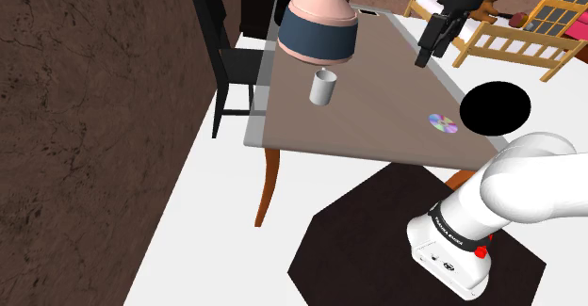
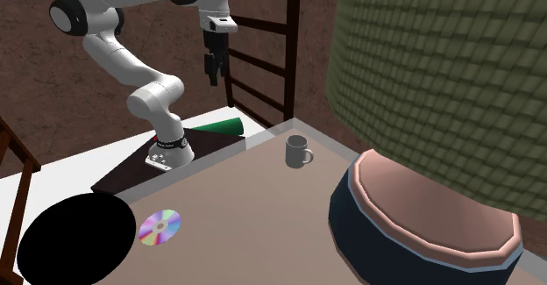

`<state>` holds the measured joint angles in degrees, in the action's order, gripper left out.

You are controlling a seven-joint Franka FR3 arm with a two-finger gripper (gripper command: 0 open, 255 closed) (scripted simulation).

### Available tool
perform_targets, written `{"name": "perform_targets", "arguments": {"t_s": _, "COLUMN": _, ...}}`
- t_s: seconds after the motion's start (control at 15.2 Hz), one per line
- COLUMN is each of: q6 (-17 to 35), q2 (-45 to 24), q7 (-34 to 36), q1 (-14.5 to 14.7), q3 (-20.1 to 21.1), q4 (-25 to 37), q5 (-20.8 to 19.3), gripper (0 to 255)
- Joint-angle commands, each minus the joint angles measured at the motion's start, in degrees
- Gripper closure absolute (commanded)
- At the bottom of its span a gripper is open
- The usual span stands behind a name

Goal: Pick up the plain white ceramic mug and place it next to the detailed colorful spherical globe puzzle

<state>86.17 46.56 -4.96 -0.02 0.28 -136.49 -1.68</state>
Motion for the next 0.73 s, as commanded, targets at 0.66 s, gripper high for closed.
{"name": "perform_targets", "arguments": {"t_s": 0.66, "q6": 20.20, "q2": -16.65, "q7": -2.15, "q1": 0.92, "q3": -0.59, "q4": -0.91, "q5": -0.10, "gripper": 0}}
